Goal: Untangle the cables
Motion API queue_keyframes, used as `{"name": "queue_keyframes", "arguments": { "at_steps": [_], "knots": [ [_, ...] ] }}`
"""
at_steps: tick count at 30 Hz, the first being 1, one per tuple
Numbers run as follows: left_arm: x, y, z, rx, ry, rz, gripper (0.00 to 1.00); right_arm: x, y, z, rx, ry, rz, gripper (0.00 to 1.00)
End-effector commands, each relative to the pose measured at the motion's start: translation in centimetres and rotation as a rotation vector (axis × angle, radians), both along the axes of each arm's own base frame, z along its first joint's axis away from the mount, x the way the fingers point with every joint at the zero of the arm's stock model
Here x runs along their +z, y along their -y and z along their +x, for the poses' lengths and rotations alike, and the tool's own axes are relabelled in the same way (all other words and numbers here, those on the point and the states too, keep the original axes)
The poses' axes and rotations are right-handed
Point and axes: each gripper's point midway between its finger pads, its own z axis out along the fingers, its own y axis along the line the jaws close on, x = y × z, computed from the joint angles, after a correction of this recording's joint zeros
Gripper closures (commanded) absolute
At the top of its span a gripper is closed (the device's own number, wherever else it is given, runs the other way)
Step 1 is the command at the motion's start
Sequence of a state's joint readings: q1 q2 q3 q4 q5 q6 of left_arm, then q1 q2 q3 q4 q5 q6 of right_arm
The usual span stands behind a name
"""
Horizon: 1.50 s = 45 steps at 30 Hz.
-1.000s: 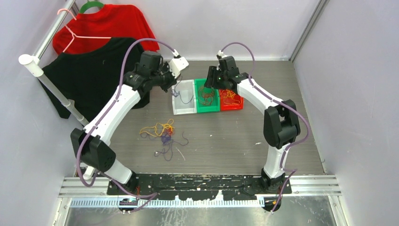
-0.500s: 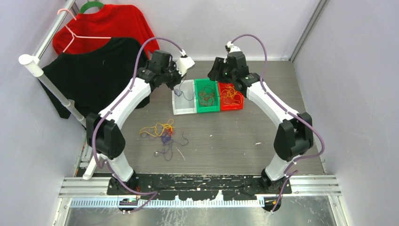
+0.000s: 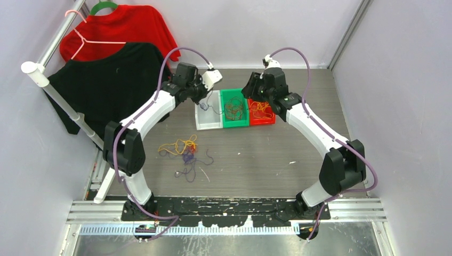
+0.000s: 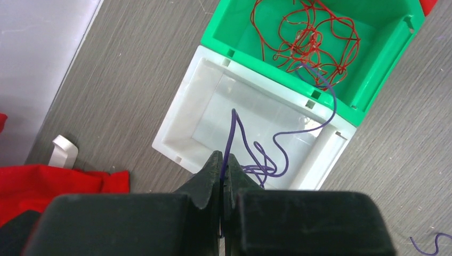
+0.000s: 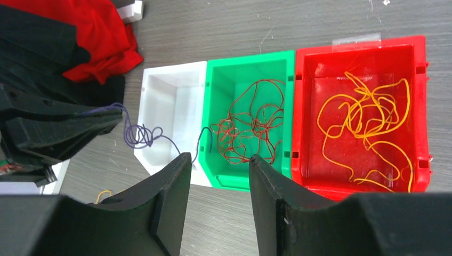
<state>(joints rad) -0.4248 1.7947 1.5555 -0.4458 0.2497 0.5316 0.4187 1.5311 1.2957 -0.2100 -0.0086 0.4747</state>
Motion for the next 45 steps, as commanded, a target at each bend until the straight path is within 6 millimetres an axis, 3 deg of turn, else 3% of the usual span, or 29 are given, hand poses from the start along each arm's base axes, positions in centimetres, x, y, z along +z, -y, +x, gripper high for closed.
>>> {"name": "queue_keyframes", "arguments": {
  "at_steps": [1,5,16,24,33,38,39,44,45],
  "knots": [
    [3.3,-1.3,2.1,0.052,0.096,-0.103,1.00,2.3,0.2,0.1,-0.021,0.060,0.038,0.52],
    [3.9,-2.4,1.7,0.070,0.104,-0.134,1.00,1.9,0.2,0.0,-0.025,0.054,0.048,0.54],
    [2.3,-3.0,1.8,0.111,0.090,-0.107,1.00,1.6,0.2,-0.2,-0.043,0.030,0.069,0.65],
    [2.2,0.0,1.6,0.063,0.095,-0.096,1.00,2.7,0.8,-0.5,-0.062,0.050,0.072,0.67],
    [-1.0,1.0,2.1,0.049,0.058,-0.052,1.00,2.7,3.1,-1.1,-0.108,0.041,0.102,0.71],
    [-2.8,0.8,2.7,0.078,0.033,-0.027,0.99,3.2,3.2,-1.3,-0.105,0.048,0.117,0.73],
    [-3.0,0.7,2.8,0.089,0.027,-0.021,0.95,3.2,3.1,-1.3,-0.101,0.046,0.119,0.73],
    [-2.6,0.5,1.9,0.062,-0.031,-0.002,0.20,3.0,2.9,-1.3,-0.093,0.034,0.124,0.74],
    [-2.2,0.5,1.5,0.049,-0.041,0.001,0.09,3.0,2.8,-1.3,-0.093,0.032,0.124,0.73]
  ]
}}
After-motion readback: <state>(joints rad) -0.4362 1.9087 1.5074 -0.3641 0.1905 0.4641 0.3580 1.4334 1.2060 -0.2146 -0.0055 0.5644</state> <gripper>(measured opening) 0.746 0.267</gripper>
